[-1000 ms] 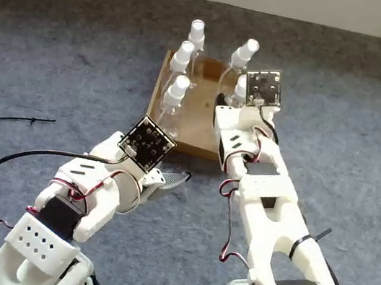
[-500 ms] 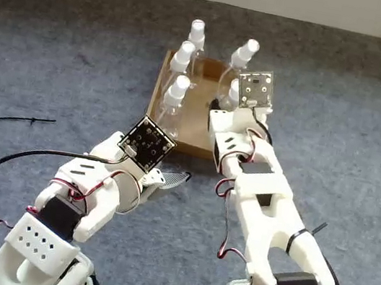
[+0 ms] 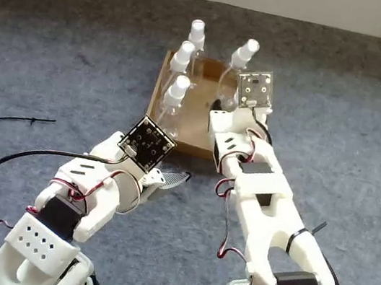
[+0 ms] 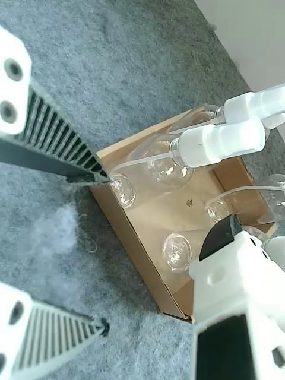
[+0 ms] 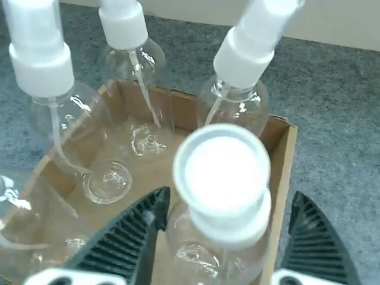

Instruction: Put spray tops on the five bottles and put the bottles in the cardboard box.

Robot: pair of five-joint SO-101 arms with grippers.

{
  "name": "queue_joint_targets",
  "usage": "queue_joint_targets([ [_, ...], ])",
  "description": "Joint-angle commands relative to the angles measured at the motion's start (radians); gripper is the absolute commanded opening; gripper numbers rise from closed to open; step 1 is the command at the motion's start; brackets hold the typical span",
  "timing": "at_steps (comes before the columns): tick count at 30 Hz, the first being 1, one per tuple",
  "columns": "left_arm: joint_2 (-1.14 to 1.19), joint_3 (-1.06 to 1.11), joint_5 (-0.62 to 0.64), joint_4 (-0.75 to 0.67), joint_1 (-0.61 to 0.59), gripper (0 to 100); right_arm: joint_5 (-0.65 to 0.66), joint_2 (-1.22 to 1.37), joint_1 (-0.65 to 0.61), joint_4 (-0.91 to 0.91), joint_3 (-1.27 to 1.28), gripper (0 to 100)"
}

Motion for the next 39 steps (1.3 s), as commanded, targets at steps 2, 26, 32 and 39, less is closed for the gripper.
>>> queue_joint_targets([
  [2,0.002,-0.004,0.000,0.000,-0.015,32,0.000,-0.015,-0.001,-0.012,-0.010,26.8],
  [26,0.002,-0.004,-0.002,-0.002,-0.015,32,0.000,-0.162,-0.005,-0.008,-0.004,40.2],
  [32,0.002,-0.004,-0.002,-0.002,-0.015,32,0.000,-0.194,-0.005,0.047,-0.005,40.4],
  [39,0.002,-0.004,0.000,0.000,-0.015,32,0.000,-0.380,-0.001,0.318,-0.156,40.3],
])
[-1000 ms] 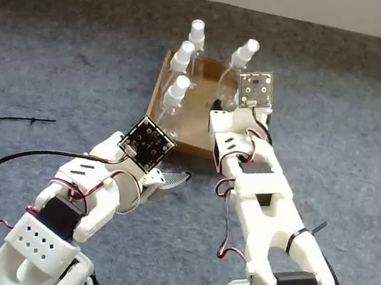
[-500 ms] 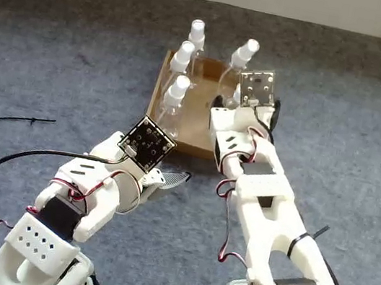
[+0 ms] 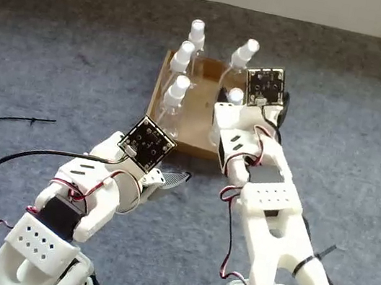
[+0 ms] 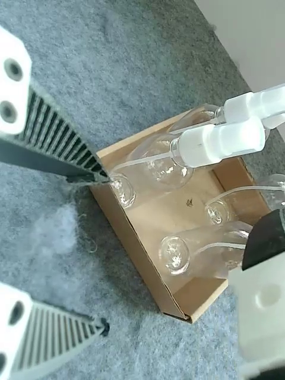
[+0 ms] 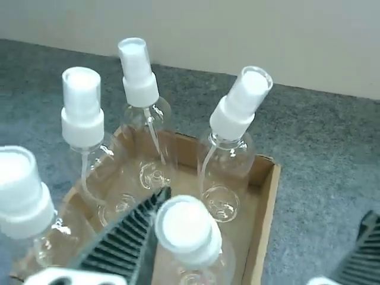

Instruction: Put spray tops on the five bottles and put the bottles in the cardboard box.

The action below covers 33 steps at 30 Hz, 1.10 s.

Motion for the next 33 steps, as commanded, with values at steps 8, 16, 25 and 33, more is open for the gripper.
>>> queue_joint_targets([
  [8,0.001,-0.054,0.063,-0.003,-0.148,32,-0.002,-0.479,0.001,0.535,-0.196,24.1],
  [16,-0.107,-0.163,0.066,0.002,-0.371,32,0.017,-0.802,0.061,0.572,0.067,4.1],
  [25,-0.607,-0.042,0.061,0.186,-0.530,32,0.118,-1.093,0.108,0.591,0.458,0.5],
  [33,-0.576,0.199,0.061,0.261,-0.610,30,0.206,-1.346,0.110,0.593,0.889,0.5],
])
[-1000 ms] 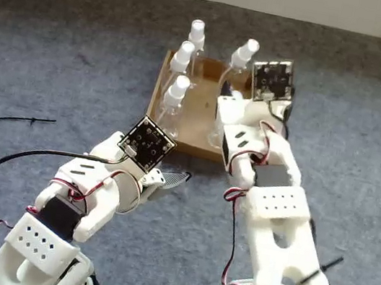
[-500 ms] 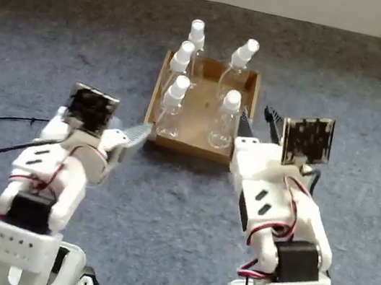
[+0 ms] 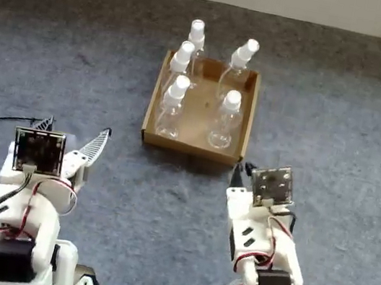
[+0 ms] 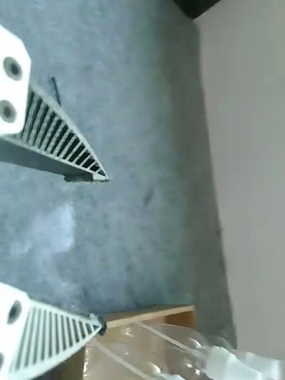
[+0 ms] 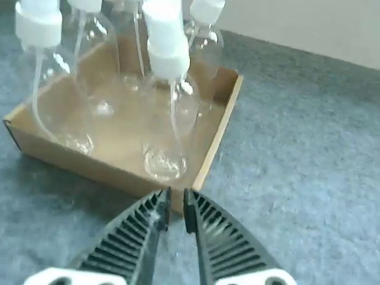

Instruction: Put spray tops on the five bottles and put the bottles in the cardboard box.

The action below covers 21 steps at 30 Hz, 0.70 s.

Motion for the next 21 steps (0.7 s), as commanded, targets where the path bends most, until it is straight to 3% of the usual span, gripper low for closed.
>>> queue_joint_targets([
  [1,-0.007,0.151,0.003,0.006,-0.027,27,0.041,-0.010,0.012,0.005,0.125,0.5],
  [6,-0.008,0.332,0.003,-0.002,-0.039,0,0.040,-0.030,0.027,0.022,0.159,0.5],
  [13,-0.004,0.407,0.002,0.018,-0.111,16,0.040,-0.030,0.104,0.179,0.159,0.5],
  [21,-0.004,0.407,0.003,0.247,-0.179,18,0.040,-0.030,0.110,0.473,0.159,0.5],
])
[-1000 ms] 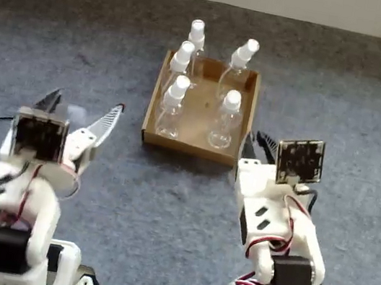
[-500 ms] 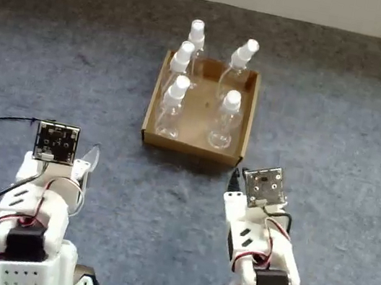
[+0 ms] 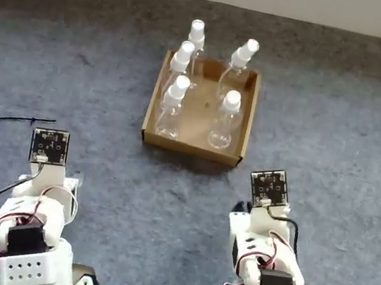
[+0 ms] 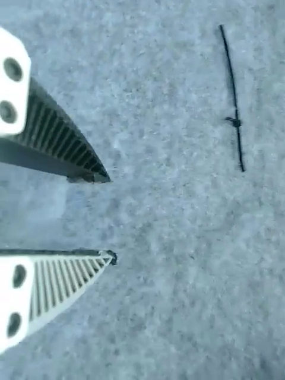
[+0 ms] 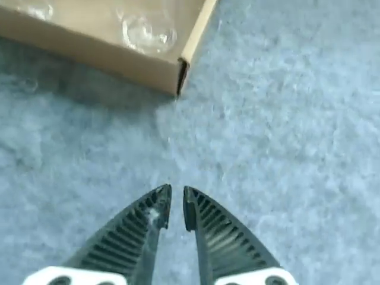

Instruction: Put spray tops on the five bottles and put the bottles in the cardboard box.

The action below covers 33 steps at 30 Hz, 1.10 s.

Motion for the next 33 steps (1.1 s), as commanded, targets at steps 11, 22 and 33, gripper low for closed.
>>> queue_joint_targets([
  [11,-0.007,0.019,0.005,0.203,-0.027,18,0.014,-0.015,0.015,0.142,0.139,0.5],
  [22,-0.007,0.019,0.005,0.203,-0.027,18,0.014,-0.015,0.015,0.145,0.139,0.5],
  [33,-0.007,0.019,0.005,0.203,-0.027,18,0.014,-0.015,0.015,0.147,0.139,0.5],
])
